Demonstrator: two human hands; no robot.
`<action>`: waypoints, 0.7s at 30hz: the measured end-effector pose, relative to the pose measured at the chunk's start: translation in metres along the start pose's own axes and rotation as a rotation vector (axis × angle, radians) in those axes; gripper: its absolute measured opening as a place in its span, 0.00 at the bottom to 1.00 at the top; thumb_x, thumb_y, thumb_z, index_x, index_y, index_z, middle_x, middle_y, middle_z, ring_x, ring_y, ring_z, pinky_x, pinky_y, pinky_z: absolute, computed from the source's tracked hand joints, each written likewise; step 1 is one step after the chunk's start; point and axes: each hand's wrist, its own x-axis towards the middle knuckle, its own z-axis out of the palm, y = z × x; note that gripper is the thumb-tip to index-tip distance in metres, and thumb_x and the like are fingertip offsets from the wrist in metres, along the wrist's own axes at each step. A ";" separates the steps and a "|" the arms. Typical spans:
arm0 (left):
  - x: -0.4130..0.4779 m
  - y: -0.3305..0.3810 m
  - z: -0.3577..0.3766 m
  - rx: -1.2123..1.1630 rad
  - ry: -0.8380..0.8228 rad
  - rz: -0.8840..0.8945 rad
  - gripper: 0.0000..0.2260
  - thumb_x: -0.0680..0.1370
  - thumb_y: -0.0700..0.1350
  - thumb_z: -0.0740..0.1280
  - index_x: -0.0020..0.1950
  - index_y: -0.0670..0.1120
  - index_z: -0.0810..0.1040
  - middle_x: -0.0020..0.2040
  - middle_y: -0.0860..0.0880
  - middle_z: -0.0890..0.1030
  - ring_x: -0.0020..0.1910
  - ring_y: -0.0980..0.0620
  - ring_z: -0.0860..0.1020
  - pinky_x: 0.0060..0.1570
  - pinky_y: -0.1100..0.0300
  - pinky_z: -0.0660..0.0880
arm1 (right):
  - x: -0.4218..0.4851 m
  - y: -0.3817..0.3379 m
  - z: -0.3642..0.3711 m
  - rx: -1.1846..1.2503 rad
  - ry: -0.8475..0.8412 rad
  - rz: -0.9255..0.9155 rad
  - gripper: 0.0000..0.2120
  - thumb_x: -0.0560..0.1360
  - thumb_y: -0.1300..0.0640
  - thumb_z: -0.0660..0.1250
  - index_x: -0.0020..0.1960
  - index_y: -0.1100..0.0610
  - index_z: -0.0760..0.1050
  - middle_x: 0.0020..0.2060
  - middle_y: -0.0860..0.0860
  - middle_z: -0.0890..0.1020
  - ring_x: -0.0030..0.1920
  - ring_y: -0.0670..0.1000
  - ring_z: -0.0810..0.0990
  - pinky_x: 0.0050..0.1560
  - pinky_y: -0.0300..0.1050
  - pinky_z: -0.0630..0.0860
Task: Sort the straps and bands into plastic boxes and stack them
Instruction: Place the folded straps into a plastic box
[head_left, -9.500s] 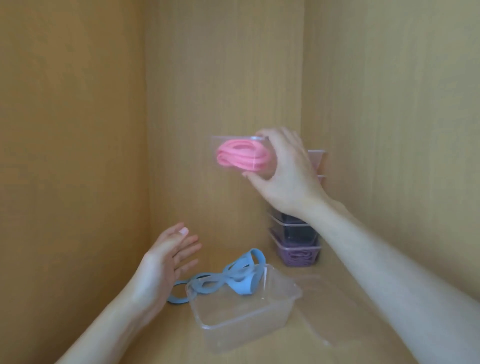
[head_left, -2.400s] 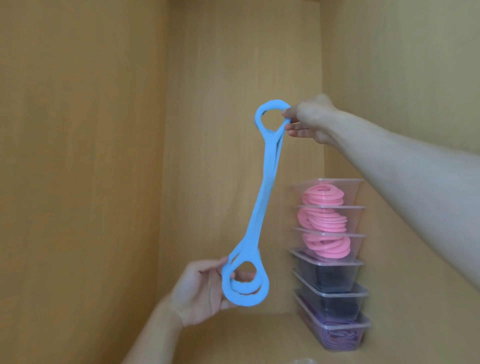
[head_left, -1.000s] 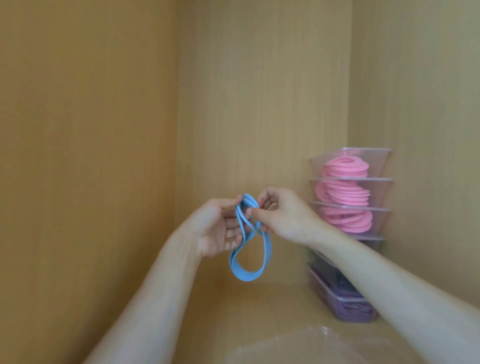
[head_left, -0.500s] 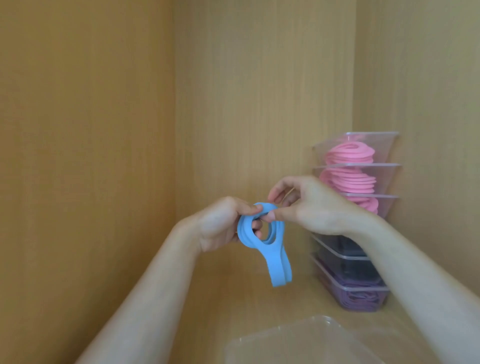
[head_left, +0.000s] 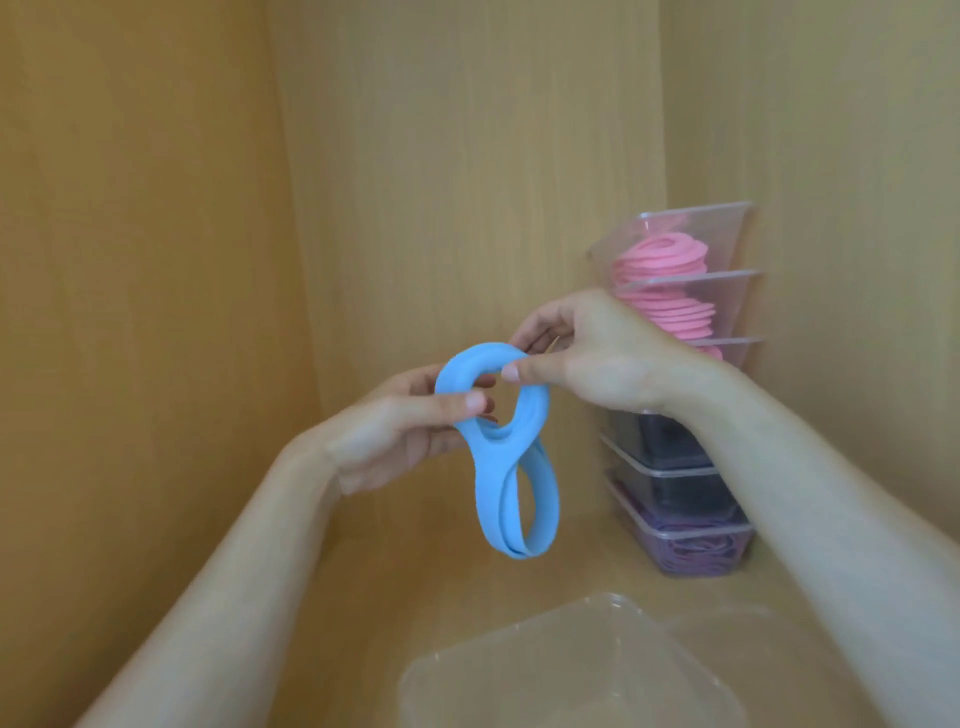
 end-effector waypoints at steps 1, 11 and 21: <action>-0.002 -0.004 -0.002 0.009 -0.032 -0.018 0.31 0.67 0.45 0.76 0.69 0.41 0.75 0.59 0.43 0.81 0.61 0.46 0.80 0.60 0.54 0.77 | 0.000 0.001 -0.003 0.047 0.027 0.001 0.06 0.71 0.56 0.79 0.45 0.54 0.83 0.40 0.51 0.84 0.38 0.44 0.79 0.46 0.42 0.79; 0.004 -0.011 0.025 0.356 -0.028 -0.050 0.09 0.73 0.37 0.77 0.51 0.45 0.85 0.51 0.46 0.86 0.53 0.49 0.82 0.60 0.50 0.77 | -0.004 -0.004 -0.011 0.249 0.045 0.019 0.07 0.70 0.60 0.79 0.46 0.57 0.83 0.38 0.51 0.84 0.35 0.44 0.80 0.36 0.40 0.75; 0.005 0.005 0.024 0.543 0.136 0.071 0.07 0.75 0.35 0.75 0.49 0.32 0.81 0.36 0.41 0.73 0.35 0.46 0.72 0.40 0.55 0.72 | -0.025 -0.015 -0.011 0.420 0.090 0.235 0.07 0.75 0.58 0.75 0.42 0.61 0.80 0.29 0.52 0.79 0.27 0.48 0.74 0.28 0.40 0.72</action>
